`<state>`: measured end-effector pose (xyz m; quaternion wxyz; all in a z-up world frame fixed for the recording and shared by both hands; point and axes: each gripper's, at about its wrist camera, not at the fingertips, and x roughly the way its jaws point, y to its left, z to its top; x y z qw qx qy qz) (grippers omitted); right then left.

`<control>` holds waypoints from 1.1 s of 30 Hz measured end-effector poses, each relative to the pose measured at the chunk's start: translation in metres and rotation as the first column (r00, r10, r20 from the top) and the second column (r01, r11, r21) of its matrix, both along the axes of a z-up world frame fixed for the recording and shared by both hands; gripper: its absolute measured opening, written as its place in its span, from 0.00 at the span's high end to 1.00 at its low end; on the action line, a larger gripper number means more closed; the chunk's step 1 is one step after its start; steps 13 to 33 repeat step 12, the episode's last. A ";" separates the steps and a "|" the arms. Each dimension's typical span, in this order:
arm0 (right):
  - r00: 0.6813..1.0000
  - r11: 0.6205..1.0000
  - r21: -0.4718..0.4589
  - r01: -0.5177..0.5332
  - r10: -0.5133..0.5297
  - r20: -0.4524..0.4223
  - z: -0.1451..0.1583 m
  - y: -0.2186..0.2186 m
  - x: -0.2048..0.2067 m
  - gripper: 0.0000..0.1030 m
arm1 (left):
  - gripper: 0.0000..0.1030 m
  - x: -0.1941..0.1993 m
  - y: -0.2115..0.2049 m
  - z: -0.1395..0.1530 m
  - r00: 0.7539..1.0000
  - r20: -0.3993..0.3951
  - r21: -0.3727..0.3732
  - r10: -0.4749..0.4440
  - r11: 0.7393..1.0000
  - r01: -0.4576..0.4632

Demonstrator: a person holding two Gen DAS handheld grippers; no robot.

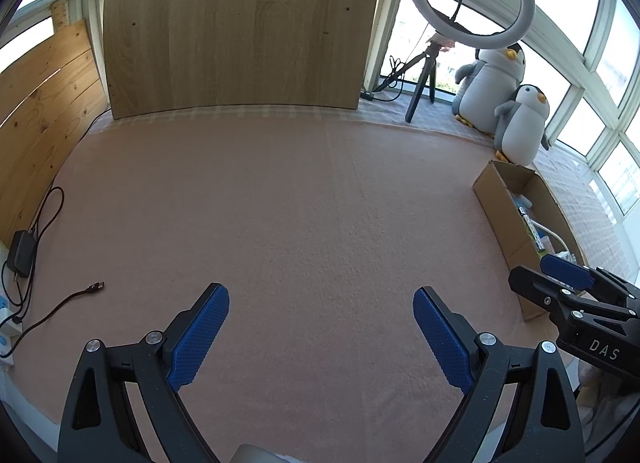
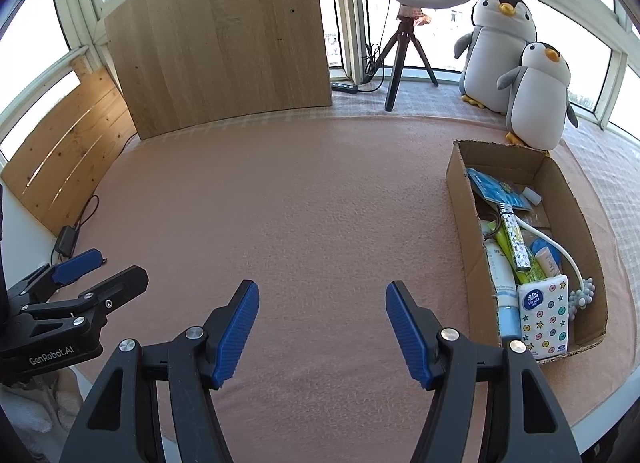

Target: Organize objects

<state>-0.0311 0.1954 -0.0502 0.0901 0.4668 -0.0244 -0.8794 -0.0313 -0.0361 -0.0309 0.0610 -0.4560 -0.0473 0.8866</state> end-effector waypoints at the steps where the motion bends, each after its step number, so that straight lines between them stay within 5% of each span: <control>1: 1.000 1.000 -0.001 0.000 0.000 0.002 -0.001 0.000 0.000 0.40 | 0.07 -0.001 0.000 0.000 1.000 0.000 0.000 0.002 1.000 -0.002; 33: 1.000 1.000 0.001 -0.001 0.001 0.025 -0.009 -0.001 -0.007 0.39 | 0.04 -0.013 -0.004 -0.014 1.000 0.019 0.000 0.011 1.000 -0.011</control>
